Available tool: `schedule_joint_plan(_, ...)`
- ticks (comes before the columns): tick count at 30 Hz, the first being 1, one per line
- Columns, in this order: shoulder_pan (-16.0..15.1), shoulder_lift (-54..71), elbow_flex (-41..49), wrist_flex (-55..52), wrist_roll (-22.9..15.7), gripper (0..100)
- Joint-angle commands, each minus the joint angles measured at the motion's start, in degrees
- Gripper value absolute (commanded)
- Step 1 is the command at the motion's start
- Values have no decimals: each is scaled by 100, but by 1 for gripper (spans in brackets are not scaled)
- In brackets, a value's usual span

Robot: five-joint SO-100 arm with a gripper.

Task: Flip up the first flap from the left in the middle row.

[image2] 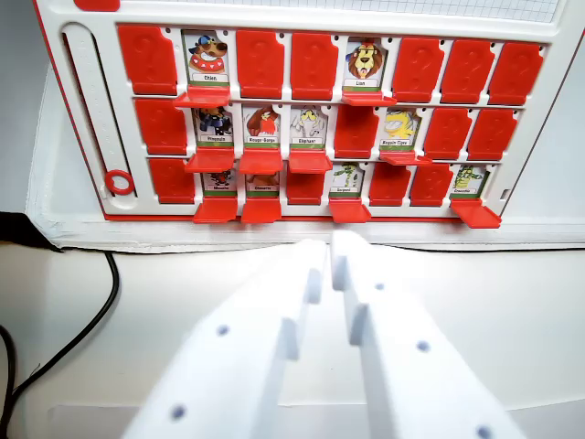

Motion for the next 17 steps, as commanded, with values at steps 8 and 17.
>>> schedule_joint_plan(8,0,35,-519,-202,53,0)
schedule_joint_plan(17,0,255,-264,-316,-18,0)
